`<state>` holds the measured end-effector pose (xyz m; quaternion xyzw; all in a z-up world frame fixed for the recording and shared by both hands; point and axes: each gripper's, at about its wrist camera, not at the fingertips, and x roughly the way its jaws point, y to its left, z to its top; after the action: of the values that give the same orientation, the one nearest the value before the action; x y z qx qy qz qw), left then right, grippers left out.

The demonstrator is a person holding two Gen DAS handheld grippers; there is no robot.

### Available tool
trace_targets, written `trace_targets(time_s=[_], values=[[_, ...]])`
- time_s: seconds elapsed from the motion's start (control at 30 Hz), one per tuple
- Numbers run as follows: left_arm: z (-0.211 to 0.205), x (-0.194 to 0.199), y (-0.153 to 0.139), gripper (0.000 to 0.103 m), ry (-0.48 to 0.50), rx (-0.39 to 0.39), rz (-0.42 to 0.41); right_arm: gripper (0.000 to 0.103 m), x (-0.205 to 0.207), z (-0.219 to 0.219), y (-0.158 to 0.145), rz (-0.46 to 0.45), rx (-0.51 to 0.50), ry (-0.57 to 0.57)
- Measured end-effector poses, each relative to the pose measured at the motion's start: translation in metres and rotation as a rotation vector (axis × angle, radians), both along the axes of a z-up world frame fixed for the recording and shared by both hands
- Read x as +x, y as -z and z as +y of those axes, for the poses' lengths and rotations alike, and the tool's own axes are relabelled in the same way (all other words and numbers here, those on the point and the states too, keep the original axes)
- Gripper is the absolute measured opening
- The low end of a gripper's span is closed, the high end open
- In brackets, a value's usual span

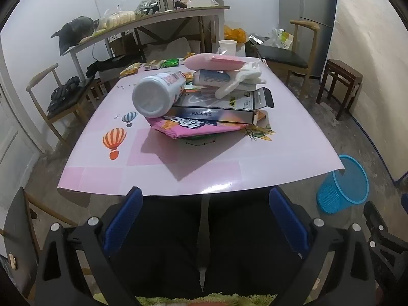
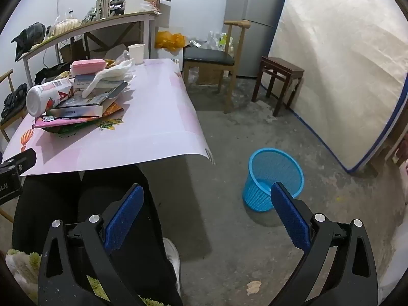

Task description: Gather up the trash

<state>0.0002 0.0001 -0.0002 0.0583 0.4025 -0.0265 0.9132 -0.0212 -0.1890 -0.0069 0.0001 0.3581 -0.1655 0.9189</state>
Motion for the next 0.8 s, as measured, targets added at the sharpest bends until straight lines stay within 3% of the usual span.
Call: trace_targets(time_s=[0.8], values=[[-0.003,0.008,0.004,0.097,0.022,-0.01,0.043,0.095,0.008,-0.004,0.002,0.004,0.005,0.015]])
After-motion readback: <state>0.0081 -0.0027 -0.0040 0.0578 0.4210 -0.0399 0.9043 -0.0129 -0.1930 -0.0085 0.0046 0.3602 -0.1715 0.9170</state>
